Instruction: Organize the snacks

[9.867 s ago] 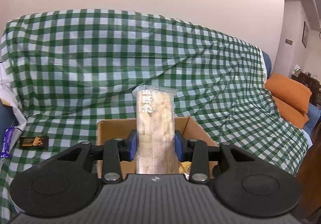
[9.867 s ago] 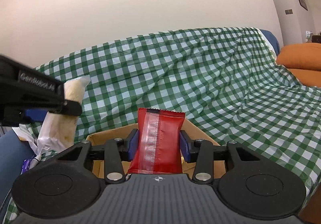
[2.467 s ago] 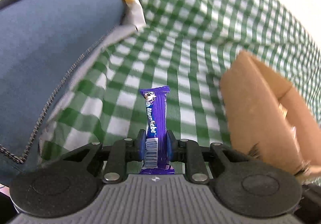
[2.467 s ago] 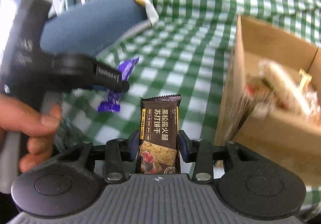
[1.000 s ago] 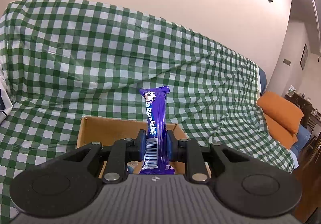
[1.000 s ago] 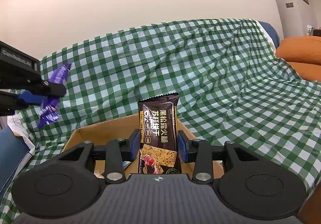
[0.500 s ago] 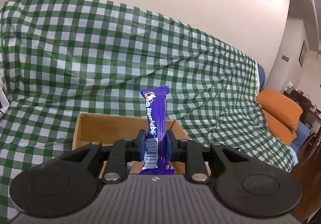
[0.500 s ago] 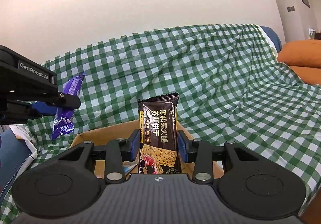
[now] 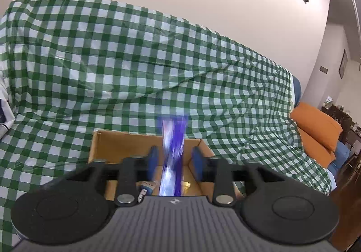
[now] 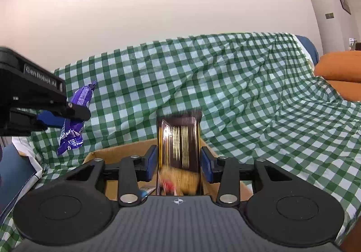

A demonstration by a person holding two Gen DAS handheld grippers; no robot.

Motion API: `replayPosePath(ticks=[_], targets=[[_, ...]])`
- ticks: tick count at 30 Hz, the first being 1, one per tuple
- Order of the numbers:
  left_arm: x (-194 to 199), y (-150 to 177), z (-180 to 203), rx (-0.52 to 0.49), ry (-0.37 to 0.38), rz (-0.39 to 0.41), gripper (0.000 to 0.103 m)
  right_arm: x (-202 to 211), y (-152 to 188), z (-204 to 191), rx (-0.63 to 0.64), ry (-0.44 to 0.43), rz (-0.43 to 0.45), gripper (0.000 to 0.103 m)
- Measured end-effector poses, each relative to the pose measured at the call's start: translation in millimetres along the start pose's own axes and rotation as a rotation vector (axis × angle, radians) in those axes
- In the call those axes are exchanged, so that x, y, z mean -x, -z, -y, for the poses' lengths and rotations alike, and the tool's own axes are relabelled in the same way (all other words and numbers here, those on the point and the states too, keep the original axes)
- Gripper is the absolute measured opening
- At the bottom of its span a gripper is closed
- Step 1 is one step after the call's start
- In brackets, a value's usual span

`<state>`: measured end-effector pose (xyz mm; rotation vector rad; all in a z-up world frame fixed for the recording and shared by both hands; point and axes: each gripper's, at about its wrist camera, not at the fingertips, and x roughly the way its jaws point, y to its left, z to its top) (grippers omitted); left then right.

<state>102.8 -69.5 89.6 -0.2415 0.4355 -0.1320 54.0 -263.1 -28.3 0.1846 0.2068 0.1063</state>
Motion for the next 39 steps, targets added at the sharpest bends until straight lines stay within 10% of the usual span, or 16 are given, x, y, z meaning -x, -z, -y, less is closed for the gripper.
replayPosePath(ticks=[3,12,28,39], targets=[[8.1,0.7,-6.5,0.0,-0.004,0.01,0.045,1.3,1.1,-2.5,0.009,0.014,-0.004,0.083],[52.0,30.1,-31.3,-0.016,-0.029,0.011,0.072,5.6,2.2,-13.2,0.043,0.011,-0.042,0.102],[97.0,135.6,-52.7,-0.074,-0.064,-0.079,0.102,66.8,-6.2,-8.0,0.2,0.065,-0.167,0.103],[87.8,137.6,-68.9,-0.054,-0.099,-0.146,0.103,62.0,15.8,-32.6,0.3,0.086,-0.319,0.102]])
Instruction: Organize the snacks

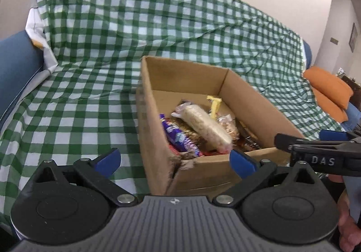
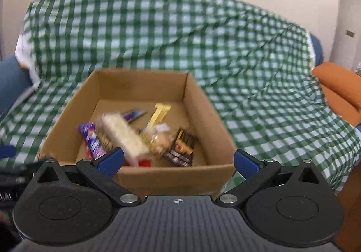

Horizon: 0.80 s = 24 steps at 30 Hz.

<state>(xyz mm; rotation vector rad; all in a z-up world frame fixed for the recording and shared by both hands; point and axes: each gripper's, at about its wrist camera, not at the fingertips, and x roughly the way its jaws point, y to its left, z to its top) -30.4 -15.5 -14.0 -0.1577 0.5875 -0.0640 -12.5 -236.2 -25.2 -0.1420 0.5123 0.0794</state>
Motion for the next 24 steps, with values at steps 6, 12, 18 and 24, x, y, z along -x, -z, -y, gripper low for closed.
replayPosePath(ticks=[6,12,18,24], targets=[[-9.4,-5.2,-12.7,0.031,-0.041,-0.061,0.103,-10.9,-3.5,-8.0,-0.011,-0.004,-0.038,0.103],[-8.1,-3.5,-9.6,0.015,-0.037,-0.065,0.103,-12.3,-2.5,-12.7,0.002,-0.012,-0.045,0.103],[-9.3,-3.7,-2.6,-0.008,-0.024,-0.051,0.103,-12.2,-2.4,-5.9,-0.005,-0.012,-0.043,0.103],[-10.1,-1.6,-0.3,-0.024,-0.023,-0.047,0.103,-10.5,-1.7,-3.3,-0.013,-0.015,-0.036,0.102]])
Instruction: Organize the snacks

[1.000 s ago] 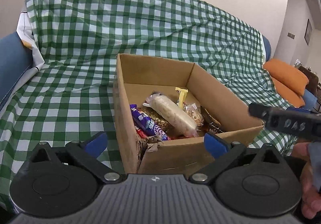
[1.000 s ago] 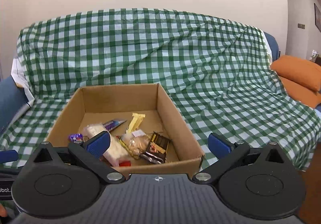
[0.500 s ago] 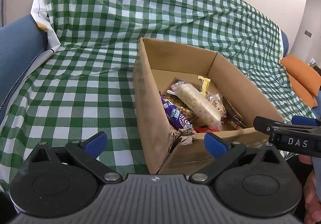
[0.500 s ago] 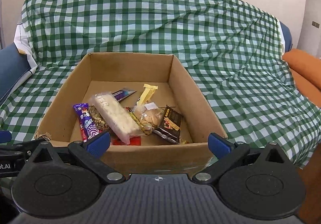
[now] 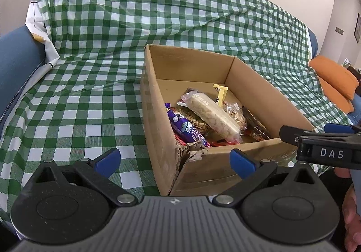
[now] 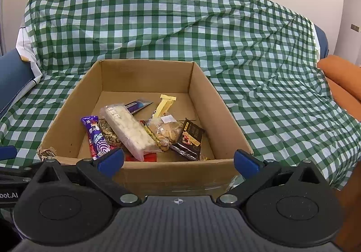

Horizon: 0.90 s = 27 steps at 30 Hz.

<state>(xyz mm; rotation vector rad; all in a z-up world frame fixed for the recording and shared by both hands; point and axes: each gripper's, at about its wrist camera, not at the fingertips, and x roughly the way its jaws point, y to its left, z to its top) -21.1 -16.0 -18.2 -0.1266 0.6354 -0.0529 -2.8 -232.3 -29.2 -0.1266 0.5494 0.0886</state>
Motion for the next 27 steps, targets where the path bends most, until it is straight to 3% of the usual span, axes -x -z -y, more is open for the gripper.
replayPosePath(ticks=[27], targets=[[0.8,1.1,1.2,-0.014,0.0,0.01,0.103,3.1,0.9,-1.7,0.003,-0.005,0.013,0.102]])
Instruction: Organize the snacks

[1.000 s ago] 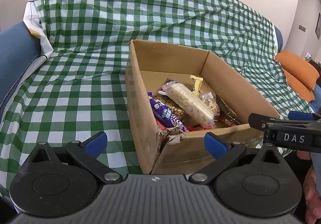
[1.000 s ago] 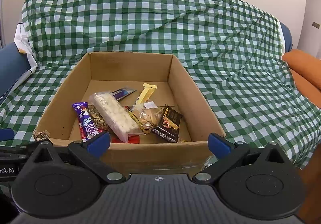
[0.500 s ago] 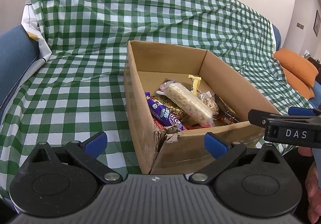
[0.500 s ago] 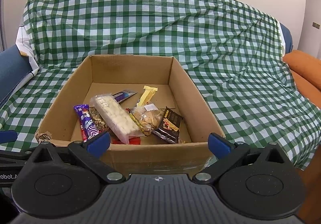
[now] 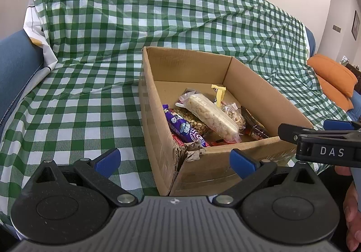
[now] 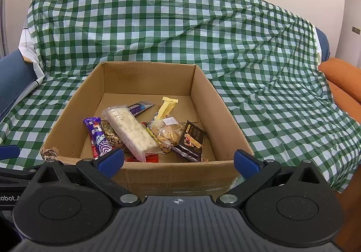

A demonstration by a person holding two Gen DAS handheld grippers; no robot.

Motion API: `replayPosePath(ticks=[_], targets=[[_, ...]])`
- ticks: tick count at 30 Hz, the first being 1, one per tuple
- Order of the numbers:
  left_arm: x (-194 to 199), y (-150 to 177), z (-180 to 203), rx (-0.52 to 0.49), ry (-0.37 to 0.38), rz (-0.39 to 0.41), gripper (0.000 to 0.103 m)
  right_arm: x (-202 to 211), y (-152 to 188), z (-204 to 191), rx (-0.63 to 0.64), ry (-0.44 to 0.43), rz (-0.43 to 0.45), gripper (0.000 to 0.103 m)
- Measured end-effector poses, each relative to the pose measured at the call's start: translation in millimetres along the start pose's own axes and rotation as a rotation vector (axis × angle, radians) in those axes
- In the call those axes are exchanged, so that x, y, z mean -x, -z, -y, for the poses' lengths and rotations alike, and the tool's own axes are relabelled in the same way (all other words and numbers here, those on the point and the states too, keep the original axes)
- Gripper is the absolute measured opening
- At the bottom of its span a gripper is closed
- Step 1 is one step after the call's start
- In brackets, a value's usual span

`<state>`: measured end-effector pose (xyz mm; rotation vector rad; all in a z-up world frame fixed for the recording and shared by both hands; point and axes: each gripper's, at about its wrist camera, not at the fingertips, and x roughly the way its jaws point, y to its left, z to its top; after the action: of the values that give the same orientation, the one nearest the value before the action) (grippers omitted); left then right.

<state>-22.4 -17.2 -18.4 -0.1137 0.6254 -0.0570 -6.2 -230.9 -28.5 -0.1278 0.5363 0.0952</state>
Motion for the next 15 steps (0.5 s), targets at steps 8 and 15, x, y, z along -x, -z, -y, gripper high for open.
replayPosePath(ticks=[8,15], targets=[[0.0,0.0,0.0,-0.001,-0.001,0.001,0.103,-0.1,0.4,-0.6,-0.001,0.001,0.0,0.102],[-0.1,-1.3,0.3,-0.004,-0.001,0.002,0.103,0.1,0.4,0.1,0.0,0.0,0.001,0.103]])
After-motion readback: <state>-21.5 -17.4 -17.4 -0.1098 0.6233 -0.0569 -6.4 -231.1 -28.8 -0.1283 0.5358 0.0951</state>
